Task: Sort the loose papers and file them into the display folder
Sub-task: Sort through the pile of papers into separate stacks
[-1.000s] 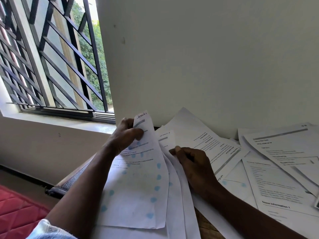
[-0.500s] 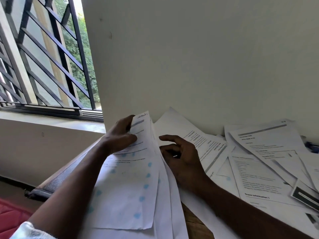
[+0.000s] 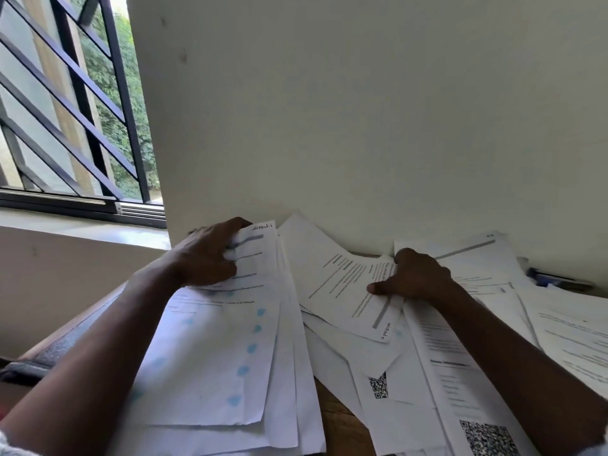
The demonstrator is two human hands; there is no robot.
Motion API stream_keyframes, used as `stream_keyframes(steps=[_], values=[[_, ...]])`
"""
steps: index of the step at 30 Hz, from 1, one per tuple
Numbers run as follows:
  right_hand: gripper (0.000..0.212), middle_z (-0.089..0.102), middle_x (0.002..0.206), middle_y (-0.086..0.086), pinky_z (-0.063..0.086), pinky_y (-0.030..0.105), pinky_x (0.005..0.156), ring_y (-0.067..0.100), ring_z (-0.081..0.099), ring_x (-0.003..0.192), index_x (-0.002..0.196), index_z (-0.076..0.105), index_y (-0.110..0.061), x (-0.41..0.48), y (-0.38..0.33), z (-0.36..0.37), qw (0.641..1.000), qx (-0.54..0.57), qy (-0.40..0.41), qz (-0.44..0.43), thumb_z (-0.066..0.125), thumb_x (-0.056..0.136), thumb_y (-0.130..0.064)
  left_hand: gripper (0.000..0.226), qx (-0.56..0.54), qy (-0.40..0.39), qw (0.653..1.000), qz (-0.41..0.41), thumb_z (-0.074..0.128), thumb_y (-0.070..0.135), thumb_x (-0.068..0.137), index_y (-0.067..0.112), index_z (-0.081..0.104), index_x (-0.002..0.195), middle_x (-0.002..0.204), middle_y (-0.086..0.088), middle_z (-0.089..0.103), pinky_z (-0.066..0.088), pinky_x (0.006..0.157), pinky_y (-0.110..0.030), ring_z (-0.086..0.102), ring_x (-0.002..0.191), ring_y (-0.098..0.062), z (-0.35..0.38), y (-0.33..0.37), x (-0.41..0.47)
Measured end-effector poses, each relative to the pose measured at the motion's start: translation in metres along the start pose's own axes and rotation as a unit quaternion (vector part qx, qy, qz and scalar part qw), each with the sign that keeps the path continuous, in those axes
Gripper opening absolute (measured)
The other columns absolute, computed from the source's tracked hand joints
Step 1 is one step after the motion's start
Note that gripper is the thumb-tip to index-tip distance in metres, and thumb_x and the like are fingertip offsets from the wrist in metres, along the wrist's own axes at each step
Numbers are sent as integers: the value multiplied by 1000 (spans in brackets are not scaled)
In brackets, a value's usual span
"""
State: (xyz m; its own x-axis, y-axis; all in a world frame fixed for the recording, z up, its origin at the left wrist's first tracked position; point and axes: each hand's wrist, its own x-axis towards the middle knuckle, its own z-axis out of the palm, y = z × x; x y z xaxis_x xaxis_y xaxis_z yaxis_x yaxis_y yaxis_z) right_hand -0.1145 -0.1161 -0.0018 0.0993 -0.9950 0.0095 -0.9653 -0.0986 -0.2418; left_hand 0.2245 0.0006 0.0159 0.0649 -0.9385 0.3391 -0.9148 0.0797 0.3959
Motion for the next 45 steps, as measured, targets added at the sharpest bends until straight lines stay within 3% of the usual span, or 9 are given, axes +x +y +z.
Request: stream_keyframes(steps=[5,9,14,20,27,32,35,39,45], values=[[52,67,127,3,48,36,99,28,61,119,126,65,-22,2,2,2,971,166,156,-66,72,75,-10,50,-10,-17,1000,4,65,29,63,52,57,107,103,10,70,55,89,-43,65,99,-25,-20,7,9],[38,71,89,-8,50,28,76,17,70,84,110,70,-26,0,-4,-15,900,344,240,-119,76,79,-4,57,113,-7,992,50,78,21,83,31,59,137,125,-2,68,34,104,-31,58,123,-29,-37,43,26],[30,79,91,3,59,24,70,8,73,78,104,73,-19,-21,-25,-43,772,591,111,-204,82,82,-1,42,256,46,936,238,77,33,83,35,62,122,106,12,69,12,122,-43,59,118,-17,-54,96,37],[28,78,107,11,62,36,80,23,76,89,130,65,-21,-49,-49,-78,766,596,-20,-239,59,104,-30,96,347,129,871,324,80,34,84,38,17,156,98,12,71,7,126,-50,63,110,-14,-56,146,24],[54,67,127,25,56,51,98,41,73,103,138,43,-16,-71,-62,-82,611,739,-189,-215,52,100,-53,23,335,126,887,291,79,39,81,43,68,101,86,20,62,9,124,-55,61,106,-11,-82,146,13],[84,71,127,15,45,50,107,34,70,112,131,63,-19,-73,-66,-85,682,685,-90,-239,22,91,-80,29,296,155,924,186,82,54,78,39,74,101,112,14,59,14,122,-51,53,120,-15,-105,137,5],[103,74,122,4,43,45,106,23,68,116,128,66,-24,-79,-58,-85,683,669,11,-293,27,70,-100,45,249,177,946,113,82,61,74,34,74,110,124,10,65,35,110,-45,57,119,-20,-133,146,5],[92,75,118,-4,49,39,102,11,68,113,130,62,-23,-88,-42,-83,701,604,110,-362,54,70,-92,34,143,171,973,53,89,58,66,34,77,87,85,2,74,56,76,-41,66,86,-28,-172,156,9],[78,71,125,7,56,43,99,25,67,118,134,61,-26,-133,-41,-95,706,573,70,-410,59,80,-81,36,89,197,975,52,92,49,65,22,77,84,76,0,72,55,67,-39,69,79,-28,-194,178,-2]])
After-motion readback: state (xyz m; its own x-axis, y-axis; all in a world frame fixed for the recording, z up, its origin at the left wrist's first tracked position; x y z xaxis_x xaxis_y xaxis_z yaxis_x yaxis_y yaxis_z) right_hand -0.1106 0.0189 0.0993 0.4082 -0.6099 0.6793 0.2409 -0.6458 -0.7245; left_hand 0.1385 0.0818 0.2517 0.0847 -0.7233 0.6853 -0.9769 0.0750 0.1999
